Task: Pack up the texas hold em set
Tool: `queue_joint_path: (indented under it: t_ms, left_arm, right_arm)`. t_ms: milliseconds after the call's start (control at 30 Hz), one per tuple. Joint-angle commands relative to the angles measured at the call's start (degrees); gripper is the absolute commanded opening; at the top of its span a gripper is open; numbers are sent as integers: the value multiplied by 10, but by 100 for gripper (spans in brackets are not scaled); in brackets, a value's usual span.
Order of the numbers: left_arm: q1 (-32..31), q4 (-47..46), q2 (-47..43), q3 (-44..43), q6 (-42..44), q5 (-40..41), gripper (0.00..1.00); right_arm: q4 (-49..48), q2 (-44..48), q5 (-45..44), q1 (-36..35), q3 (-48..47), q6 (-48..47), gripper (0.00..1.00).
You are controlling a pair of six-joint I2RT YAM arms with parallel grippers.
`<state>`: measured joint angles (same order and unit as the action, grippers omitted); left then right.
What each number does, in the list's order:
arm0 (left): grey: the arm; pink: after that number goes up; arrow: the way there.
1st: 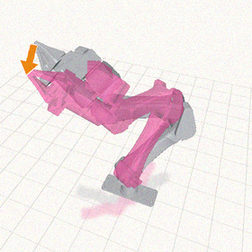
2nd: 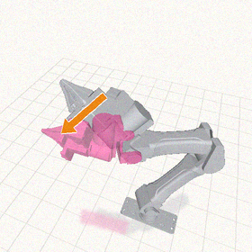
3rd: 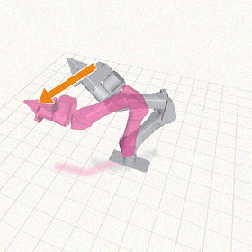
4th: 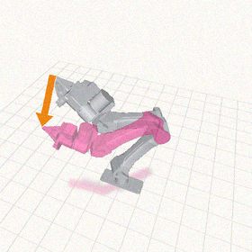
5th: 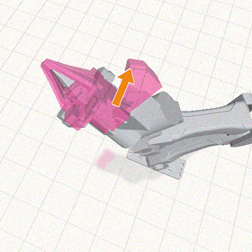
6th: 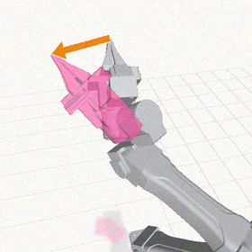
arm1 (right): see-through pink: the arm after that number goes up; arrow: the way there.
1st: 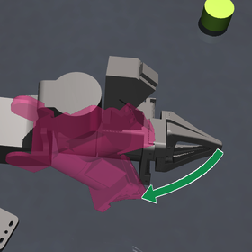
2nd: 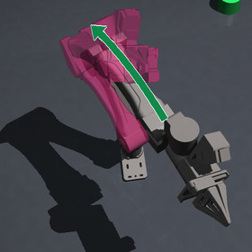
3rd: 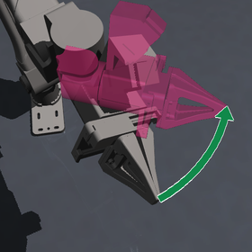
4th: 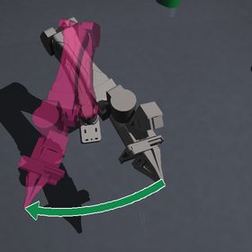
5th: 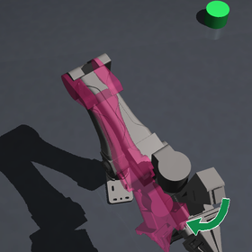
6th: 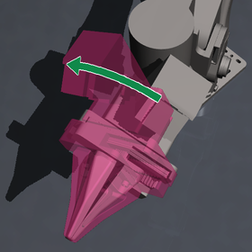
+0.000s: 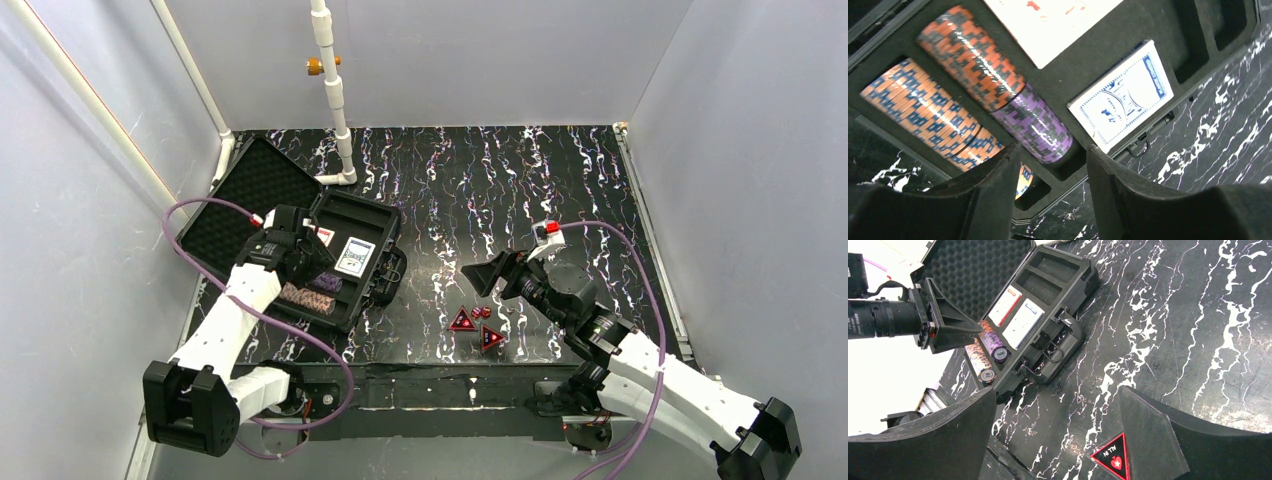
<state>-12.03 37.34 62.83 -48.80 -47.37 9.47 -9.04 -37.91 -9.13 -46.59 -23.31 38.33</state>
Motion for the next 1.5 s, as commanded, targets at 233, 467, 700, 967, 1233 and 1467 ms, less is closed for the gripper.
queue_joint_path:
  t_ms: [233,467,700,967,1233,1467]
  left_arm:
    - [-11,-44,58,34,121,-62,48]
    - [-9,-22,78,34,105,19,48]
    - [-6,-4,74,30,96,55,52]
    - [-6,50,3,-33,157,15,71]
    - [-6,93,-88,-36,232,9,98]
    - [-6,118,-175,-24,251,-8,98]
  right_arm:
    - [-22,-4,-2,-3,-1,0,98]
    - [-10,-4,-2,-3,-2,-3,98]
    - [10,-1,-2,-3,-16,-16,98]
    - [50,9,-4,-3,-40,-24,98]
    - [124,0,-19,-3,-80,-28,98]
    - [222,-76,-32,-3,-146,-23,98]
